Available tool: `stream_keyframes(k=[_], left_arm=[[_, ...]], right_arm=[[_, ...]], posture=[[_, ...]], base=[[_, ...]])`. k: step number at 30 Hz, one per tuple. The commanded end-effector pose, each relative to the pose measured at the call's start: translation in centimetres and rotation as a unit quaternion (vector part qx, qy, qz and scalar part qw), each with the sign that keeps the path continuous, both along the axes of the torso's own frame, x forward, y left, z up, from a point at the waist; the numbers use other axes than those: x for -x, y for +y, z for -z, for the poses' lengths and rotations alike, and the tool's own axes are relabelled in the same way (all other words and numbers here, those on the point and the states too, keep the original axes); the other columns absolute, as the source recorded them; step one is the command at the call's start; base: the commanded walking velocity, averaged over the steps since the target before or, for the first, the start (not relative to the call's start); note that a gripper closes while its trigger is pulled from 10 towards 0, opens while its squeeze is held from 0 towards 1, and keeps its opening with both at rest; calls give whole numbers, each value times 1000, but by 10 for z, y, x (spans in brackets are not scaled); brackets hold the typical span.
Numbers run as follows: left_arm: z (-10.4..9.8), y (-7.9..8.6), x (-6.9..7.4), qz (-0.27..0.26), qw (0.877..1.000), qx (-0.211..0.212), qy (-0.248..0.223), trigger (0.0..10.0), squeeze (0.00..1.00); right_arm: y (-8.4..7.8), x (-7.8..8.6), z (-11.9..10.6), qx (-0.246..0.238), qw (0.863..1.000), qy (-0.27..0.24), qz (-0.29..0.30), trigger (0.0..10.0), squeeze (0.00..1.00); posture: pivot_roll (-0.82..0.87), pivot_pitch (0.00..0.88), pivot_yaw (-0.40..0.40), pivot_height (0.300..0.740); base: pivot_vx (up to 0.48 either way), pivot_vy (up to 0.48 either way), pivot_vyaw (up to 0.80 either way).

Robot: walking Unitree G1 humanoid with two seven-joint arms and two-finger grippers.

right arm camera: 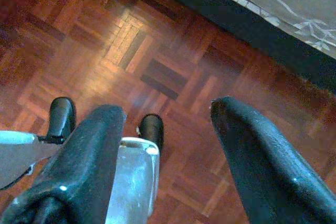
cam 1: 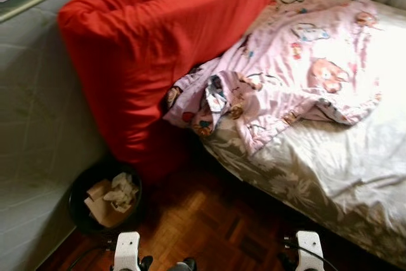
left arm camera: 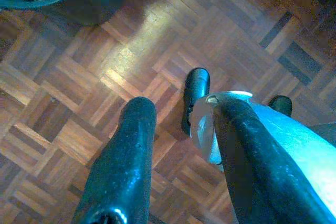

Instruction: Clean up the room

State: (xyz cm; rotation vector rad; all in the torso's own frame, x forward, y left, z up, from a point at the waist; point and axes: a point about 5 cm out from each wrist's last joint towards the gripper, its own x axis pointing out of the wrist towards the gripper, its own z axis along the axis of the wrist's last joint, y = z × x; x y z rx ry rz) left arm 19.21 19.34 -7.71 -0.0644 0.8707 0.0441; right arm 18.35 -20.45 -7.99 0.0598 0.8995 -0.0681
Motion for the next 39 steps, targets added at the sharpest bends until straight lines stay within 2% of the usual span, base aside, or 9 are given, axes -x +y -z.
stream_keyframes(k=[1, 9, 20, 37, 39], left_arm=[[5, 0, 9, -6, 1000, 6, 17, 10000, 0], [5, 0, 9, -9, 1000, 5, 17, 10000, 0], [5, -2, 8, -7, 1000, 7, 14, 10000, 0], [5, -1, 9, -5, 1000, 8, 12, 10000, 0], [5, -1, 10, -3, 1000, 7, 12, 10000, 0]], right_arm=[[0, 12, 6, -8, 1000, 18, 12, 10000, 0], [0, 12, 6, -6, 1000, 18, -2, 10000, 0], [1, 12, 6, -8, 1000, 18, -7, 10000, 0], [-1, 15, 7, -9, 999, 22, 23, 10000, 0], [-1, 16, 7, -10, 999, 22, 21, 10000, 0]], posture=[[24, 188, 8, 740], [28, 188, 7, 740], [27, 183, 7, 740], [20, 169, 6, 740], [19, 169, 6, 740]], base=[[0, 0, 0], [218, 0, 0], [269, 0, 749], [294, 0, 0], [296, 0, -731]])
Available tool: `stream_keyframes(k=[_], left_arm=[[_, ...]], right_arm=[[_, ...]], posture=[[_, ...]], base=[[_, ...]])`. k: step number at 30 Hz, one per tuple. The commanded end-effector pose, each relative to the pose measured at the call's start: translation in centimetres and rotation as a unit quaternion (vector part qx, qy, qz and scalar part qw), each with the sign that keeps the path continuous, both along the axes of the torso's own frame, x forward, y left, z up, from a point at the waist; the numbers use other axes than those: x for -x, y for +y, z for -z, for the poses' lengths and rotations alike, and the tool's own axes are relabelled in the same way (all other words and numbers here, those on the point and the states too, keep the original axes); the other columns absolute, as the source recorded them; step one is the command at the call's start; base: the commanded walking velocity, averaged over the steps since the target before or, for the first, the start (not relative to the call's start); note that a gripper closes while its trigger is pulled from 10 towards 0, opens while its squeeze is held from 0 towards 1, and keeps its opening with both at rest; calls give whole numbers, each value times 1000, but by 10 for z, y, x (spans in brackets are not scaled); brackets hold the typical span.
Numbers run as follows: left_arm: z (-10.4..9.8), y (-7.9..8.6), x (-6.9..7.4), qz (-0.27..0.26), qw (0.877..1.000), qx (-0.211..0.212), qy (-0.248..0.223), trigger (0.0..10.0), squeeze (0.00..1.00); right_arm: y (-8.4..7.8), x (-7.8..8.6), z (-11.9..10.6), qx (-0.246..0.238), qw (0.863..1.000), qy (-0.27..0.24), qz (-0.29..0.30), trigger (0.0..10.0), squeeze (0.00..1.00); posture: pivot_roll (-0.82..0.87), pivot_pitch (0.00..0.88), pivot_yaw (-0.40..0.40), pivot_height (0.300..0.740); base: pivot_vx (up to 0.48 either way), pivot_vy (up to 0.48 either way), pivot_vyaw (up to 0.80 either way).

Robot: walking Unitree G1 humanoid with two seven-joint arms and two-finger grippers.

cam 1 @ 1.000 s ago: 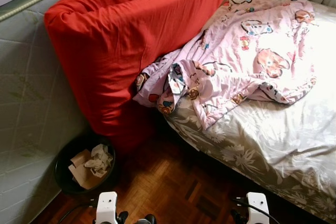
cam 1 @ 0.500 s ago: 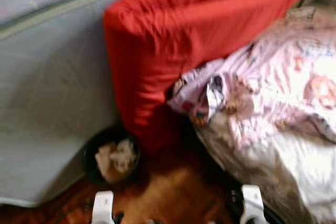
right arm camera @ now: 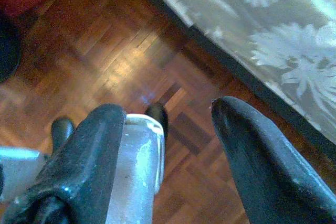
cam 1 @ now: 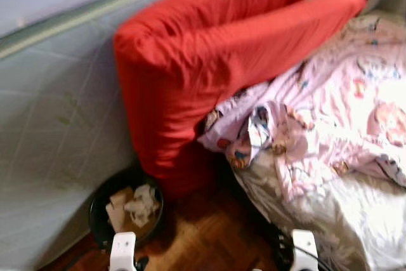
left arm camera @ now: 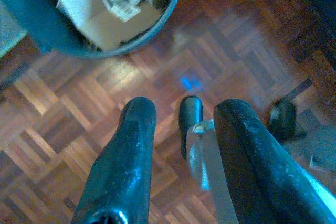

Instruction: Clean up the room

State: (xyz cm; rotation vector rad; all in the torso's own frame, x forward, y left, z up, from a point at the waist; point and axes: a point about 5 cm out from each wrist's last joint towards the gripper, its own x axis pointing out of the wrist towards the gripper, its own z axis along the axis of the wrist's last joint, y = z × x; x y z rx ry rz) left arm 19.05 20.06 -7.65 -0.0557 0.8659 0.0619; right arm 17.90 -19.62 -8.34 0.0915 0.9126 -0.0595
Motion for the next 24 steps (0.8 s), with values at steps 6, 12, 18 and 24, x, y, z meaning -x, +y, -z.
stream_keyframes(k=[6, 12, 18, 24], left_arm=[[6, -6, 9, 1, 1000, 14, 15, 10000, 0], [6, -5, 10, 2, 1000, 13, 17, 10000, 0], [6, -6, 10, 4, 1000, 15, 17, 10000, 0], [6, -4, 10, -3, 1000, 14, 12, 10000, 0]], right_arm=[[-9, 10, 3, 7, 1000, 9, 19, 10000, 0], [-9, 10, 3, 6, 1000, 8, 21, 10000, 0], [-9, 11, 4, 3, 999, 10, 30, 10000, 0], [-8, 12, 4, 5, 1000, 7, 28, 10000, 0]], posture=[[18, 169, 10, 740], [19, 165, 14, 740], [22, 163, 15, 740], [15, 150, 22, 740]], base=[[295, 0, -119], [295, 0, 0], [294, 0, -81], [191, 0, -441]])
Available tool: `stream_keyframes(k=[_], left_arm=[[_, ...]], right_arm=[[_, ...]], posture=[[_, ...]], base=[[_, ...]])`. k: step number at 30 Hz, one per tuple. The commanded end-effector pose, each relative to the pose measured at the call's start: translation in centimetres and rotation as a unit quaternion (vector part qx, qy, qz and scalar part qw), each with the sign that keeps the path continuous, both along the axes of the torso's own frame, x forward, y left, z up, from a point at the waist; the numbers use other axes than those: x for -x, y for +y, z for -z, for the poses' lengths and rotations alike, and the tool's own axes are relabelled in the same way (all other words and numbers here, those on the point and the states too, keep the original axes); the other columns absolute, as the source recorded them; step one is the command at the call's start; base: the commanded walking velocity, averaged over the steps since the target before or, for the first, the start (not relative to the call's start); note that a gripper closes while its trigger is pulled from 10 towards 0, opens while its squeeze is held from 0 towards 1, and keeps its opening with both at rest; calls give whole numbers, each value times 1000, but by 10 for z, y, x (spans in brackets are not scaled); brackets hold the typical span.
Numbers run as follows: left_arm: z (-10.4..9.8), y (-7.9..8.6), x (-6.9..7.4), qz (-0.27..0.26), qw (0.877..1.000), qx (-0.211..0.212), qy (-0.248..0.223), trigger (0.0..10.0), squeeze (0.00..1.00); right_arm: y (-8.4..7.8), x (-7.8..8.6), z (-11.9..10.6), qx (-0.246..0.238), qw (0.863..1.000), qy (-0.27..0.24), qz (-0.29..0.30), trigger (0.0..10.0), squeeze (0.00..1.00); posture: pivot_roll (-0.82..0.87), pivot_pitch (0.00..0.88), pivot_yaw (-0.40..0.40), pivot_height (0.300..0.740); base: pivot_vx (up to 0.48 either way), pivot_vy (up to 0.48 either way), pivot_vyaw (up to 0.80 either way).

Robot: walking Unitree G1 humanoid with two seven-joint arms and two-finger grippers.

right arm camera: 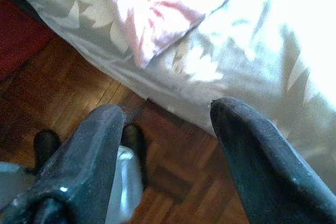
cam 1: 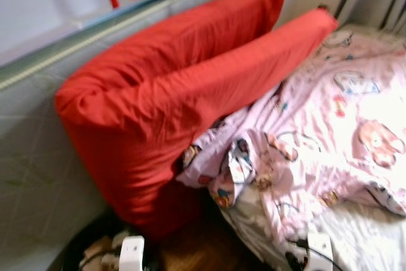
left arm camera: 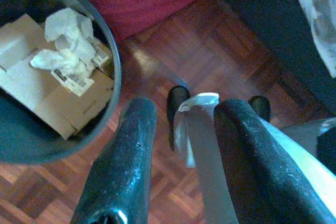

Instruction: Clean up the room

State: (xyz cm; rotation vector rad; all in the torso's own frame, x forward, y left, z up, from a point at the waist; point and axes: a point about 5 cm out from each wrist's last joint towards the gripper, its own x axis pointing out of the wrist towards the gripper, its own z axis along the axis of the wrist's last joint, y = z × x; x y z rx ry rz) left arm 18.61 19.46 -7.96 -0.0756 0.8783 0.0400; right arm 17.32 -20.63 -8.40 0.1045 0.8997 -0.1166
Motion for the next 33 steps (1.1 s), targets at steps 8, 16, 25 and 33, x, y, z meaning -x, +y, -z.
stream_keyframes(k=[8, 16, 25, 33], left_arm=[[-5, 9, -3, -21, 999, 6, -41, 10000, 0], [-27, 30, -24, -44, 990, 2, -136, 10000, 0], [-75, 53, -62, -48, 956, -17, -289, 10000, 0], [-102, 32, -80, -26, 928, -3, -373, 10000, 0]], right_arm=[[2, 4, 1, -4, 1000, -12, 9, 10000, 0], [3, -1, -3, -9, 999, -48, 14, 10000, 0], [1, -8, -10, -2, 995, -93, 21, 10000, 0], [-4, -82, -72, 24, 956, -293, 3, 10000, 0]], posture=[[2, 155, 26, 740], [-1, 178, 29, 740], [1, 205, 22, 740], [-14, 199, 14, 740]], base=[[0, 0, 0], [0, 0, 0], [0, 0, 0], [0, 0, 0]])
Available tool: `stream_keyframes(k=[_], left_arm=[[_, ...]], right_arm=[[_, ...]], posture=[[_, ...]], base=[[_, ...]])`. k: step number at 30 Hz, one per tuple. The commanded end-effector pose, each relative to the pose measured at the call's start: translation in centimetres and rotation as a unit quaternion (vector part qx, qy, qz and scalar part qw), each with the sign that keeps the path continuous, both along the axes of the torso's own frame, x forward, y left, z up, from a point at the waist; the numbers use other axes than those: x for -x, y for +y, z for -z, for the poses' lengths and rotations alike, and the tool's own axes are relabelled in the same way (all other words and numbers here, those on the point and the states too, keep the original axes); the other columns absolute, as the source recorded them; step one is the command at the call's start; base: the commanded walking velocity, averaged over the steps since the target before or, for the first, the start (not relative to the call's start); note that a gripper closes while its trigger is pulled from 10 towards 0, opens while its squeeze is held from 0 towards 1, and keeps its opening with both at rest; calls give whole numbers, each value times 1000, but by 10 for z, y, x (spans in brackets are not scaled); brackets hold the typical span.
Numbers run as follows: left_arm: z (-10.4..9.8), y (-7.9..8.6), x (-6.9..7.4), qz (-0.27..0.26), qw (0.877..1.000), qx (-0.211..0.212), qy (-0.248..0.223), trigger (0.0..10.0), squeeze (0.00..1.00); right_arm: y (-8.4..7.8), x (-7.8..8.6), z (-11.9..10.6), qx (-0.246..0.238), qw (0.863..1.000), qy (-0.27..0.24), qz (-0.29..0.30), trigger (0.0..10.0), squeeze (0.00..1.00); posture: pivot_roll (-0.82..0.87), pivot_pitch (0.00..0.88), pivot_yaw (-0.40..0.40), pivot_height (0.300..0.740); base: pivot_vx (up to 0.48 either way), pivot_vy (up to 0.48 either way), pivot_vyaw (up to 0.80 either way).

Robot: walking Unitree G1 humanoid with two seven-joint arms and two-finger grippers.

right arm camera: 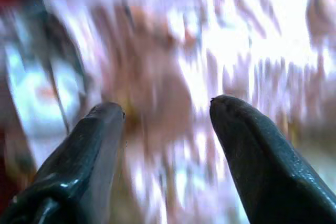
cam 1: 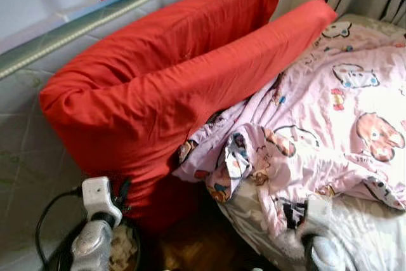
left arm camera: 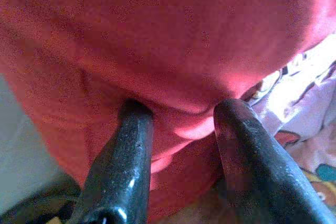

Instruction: Clean up the room

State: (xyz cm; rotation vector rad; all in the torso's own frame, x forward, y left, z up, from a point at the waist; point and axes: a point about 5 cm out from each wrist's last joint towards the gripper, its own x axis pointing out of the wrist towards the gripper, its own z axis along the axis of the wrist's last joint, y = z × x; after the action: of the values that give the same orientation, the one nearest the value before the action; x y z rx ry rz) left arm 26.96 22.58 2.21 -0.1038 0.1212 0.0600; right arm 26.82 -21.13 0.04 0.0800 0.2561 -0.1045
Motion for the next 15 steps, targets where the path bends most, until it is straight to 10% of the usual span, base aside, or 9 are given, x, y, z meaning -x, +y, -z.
stream_keyframes(k=[1, 15], left_arm=[[-2, -1, 3, 3, 1000, -3, -10, 10000, 0], [-38, -10, -12, 26, 996, -21, -81, 10000, 0]], right_arm=[[2, 12, 10, -4, 1000, 16, -5, 10000, 0], [20, 6, -12, 1, 997, -67, -26, 10000, 0]], posture=[[-14, 199, 14, 740], [-20, 197, 12, 740]], base=[[0, 0, 0], [0, 0, 0]])
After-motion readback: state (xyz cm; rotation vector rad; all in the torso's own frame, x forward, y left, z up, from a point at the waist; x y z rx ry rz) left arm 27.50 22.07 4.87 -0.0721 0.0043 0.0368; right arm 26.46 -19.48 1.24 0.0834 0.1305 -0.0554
